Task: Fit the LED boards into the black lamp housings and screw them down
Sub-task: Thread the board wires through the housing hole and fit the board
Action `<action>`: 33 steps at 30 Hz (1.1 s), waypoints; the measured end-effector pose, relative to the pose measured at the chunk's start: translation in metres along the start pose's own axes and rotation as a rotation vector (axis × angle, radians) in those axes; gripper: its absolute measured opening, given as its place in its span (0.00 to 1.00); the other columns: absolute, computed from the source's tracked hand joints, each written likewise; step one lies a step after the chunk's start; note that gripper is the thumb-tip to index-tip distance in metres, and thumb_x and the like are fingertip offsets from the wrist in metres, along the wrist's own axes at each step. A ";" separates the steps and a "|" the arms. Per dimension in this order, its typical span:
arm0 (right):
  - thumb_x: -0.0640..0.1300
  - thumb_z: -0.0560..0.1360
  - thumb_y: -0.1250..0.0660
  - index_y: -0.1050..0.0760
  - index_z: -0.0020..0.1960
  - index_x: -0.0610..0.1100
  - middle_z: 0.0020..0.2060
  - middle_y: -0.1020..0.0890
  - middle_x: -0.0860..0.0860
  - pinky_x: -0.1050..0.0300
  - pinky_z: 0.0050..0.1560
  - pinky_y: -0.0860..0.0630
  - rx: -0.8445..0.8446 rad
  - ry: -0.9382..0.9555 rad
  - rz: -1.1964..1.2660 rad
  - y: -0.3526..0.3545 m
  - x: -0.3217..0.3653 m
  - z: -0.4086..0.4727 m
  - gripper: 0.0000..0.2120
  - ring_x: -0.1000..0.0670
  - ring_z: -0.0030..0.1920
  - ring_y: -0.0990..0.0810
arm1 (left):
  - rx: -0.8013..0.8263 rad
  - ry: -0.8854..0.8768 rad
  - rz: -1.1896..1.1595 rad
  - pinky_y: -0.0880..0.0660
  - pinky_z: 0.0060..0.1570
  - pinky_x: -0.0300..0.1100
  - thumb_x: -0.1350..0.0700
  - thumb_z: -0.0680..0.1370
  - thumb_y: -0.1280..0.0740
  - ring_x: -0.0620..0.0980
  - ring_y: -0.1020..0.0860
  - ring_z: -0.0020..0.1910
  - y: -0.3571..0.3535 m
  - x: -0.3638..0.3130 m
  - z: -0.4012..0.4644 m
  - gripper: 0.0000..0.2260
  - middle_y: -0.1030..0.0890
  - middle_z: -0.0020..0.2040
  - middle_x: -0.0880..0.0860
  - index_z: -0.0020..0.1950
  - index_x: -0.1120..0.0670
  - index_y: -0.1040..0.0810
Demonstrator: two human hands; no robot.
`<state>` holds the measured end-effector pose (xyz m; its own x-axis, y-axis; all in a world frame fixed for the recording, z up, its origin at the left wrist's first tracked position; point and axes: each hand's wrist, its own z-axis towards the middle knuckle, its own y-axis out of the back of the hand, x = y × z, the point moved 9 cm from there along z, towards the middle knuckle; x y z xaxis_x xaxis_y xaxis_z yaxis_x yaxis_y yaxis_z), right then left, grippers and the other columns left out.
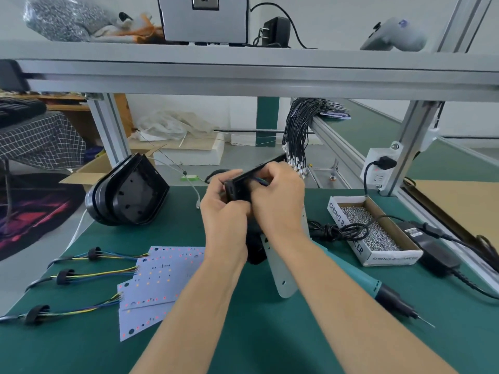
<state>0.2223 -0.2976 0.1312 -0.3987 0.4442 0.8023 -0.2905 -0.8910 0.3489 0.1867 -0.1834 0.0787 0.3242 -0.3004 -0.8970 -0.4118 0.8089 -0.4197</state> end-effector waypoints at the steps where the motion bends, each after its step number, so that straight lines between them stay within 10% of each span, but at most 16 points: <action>1: 0.37 0.70 0.32 0.19 0.45 0.40 0.43 0.22 0.48 0.51 0.48 0.26 0.078 0.047 0.012 -0.004 0.003 -0.002 0.05 0.47 0.45 0.23 | -0.015 0.002 -0.006 0.29 0.36 0.45 0.78 0.64 0.46 0.53 0.25 0.38 0.004 -0.001 0.002 0.26 0.21 0.40 0.57 0.50 0.55 0.22; 8: 0.37 0.74 0.41 0.30 0.68 0.53 0.47 0.31 0.51 0.51 0.52 0.38 0.491 0.322 -0.447 -0.029 0.010 -0.017 0.25 0.45 0.54 0.29 | -0.057 0.031 -0.019 0.28 0.36 0.41 0.79 0.62 0.47 0.52 0.25 0.39 0.013 0.000 0.014 0.27 0.22 0.38 0.54 0.47 0.55 0.21; 18: 0.46 0.74 0.41 0.28 0.57 0.51 0.49 0.24 0.47 0.48 0.48 0.44 0.852 0.212 -0.813 -0.048 -0.026 -0.004 0.12 0.46 0.51 0.29 | 0.000 0.040 0.189 0.29 0.32 0.39 0.78 0.63 0.46 0.49 0.26 0.35 -0.001 0.020 0.006 0.27 0.21 0.41 0.56 0.48 0.53 0.20; 24: 0.54 0.77 0.40 0.28 0.68 0.54 0.61 0.22 0.53 0.48 0.69 0.49 0.429 0.436 -0.524 -0.010 0.008 0.004 0.19 0.53 0.62 0.27 | -0.224 0.302 0.056 0.28 0.28 0.37 0.73 0.72 0.37 0.54 0.25 0.32 0.039 0.034 0.022 0.12 0.23 0.34 0.57 0.38 0.57 0.27; 28: 0.64 0.68 0.33 0.29 0.64 0.55 0.61 0.30 0.54 0.45 0.67 0.37 0.159 0.258 -0.277 0.053 -0.013 -0.007 0.28 0.52 0.62 0.30 | -0.276 0.401 0.000 0.37 0.23 0.33 0.70 0.73 0.34 0.50 0.33 0.22 0.068 0.055 0.021 0.14 0.30 0.25 0.52 0.34 0.55 0.32; 33: 0.70 0.59 0.30 0.52 0.74 0.54 0.74 0.50 0.52 0.49 0.70 0.42 0.552 0.172 -0.686 -0.013 -0.076 -0.101 0.52 0.48 0.73 0.48 | -0.244 0.433 -0.082 0.29 0.34 0.42 0.67 0.75 0.32 0.52 0.26 0.31 0.057 0.068 0.018 0.05 0.24 0.35 0.56 0.47 0.58 0.25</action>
<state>0.1682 -0.3109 0.0164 -0.4293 0.8639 0.2635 -0.0711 -0.3231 0.9437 0.2007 -0.1486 -0.0037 0.0017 -0.5823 -0.8130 -0.6033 0.6478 -0.4652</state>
